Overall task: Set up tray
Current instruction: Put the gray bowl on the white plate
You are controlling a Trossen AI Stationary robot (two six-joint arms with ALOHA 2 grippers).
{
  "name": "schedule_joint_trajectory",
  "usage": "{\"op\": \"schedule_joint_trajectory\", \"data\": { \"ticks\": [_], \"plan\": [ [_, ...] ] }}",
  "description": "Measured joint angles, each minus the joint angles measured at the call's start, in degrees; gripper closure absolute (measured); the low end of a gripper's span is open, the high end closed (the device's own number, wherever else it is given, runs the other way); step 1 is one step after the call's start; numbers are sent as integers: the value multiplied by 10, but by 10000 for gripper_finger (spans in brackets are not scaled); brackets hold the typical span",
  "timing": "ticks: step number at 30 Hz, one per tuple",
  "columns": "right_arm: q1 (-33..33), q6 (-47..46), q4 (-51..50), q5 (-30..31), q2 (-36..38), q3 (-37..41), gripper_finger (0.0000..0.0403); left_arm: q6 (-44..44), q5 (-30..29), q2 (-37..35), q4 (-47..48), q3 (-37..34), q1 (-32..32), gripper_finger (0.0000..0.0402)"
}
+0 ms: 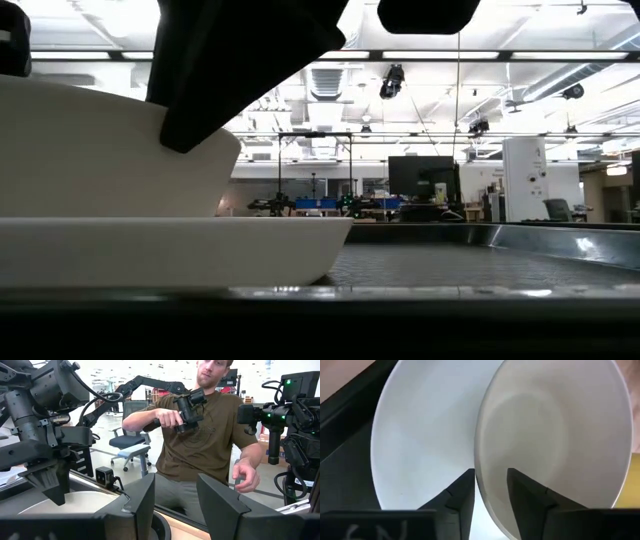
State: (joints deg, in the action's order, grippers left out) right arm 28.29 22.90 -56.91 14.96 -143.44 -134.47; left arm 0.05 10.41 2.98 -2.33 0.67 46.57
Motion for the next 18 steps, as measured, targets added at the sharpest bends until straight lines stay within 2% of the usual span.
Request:
{"op": "schedule_joint_trajectory", "data": {
  "ticks": [7, 10, 18],
  "plan": [
    [1, -7, -18, -11, 0, 0, 287, 0, 0, 0, 0, 0, 0, 269],
    [1, -19, -45, -33, 0, 0, 293, 0, 0, 0, 0, 0, 0, 269],
    [1, -36, -59, -35, 3, 0, 310, 0, 0, 0, 0, 0, 0, 269]
  ]
}}
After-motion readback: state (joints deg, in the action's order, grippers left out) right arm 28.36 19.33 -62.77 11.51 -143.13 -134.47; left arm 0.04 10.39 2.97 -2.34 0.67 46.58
